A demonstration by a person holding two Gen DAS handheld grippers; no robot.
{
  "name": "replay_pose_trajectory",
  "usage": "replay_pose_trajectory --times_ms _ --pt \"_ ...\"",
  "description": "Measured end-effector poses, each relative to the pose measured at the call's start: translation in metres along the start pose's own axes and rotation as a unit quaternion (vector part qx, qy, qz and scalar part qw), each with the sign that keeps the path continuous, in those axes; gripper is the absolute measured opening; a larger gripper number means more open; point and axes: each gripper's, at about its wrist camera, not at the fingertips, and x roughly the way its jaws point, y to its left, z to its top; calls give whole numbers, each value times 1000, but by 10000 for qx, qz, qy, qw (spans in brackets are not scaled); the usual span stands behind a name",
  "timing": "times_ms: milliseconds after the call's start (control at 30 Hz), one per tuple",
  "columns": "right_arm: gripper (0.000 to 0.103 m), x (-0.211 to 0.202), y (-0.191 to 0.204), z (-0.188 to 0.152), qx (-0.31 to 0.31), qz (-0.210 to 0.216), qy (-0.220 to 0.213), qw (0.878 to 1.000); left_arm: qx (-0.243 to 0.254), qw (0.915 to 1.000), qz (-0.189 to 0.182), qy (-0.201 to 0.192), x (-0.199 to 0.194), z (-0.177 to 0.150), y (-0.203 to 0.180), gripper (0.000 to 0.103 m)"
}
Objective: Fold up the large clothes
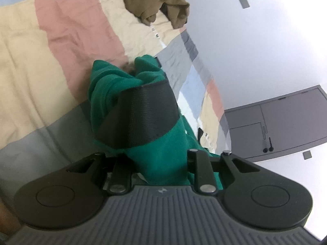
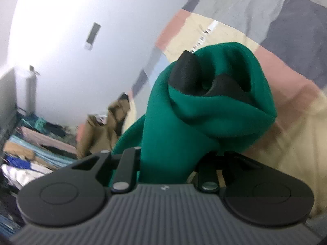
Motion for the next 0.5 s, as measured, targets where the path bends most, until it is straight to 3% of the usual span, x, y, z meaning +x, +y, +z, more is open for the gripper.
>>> replay_pose_trajectory --times_ms 167,233,300,500 --pt "34 9 -11 -1 163 -147 329 9992 -66 9996 38 277 15 6 7 54" --pt "48 5 -13 -2 236 -28 370 9990 -40 9996 -12 261 14 8 4 58" --pt "54 -3 -9 -4 196 114 353 9991 -30 9997 -64 239 15 10 0 59" --pt "54 -13 17 3 -335 428 179 9984 262 9989 -387 -82 9 18 -23 62"
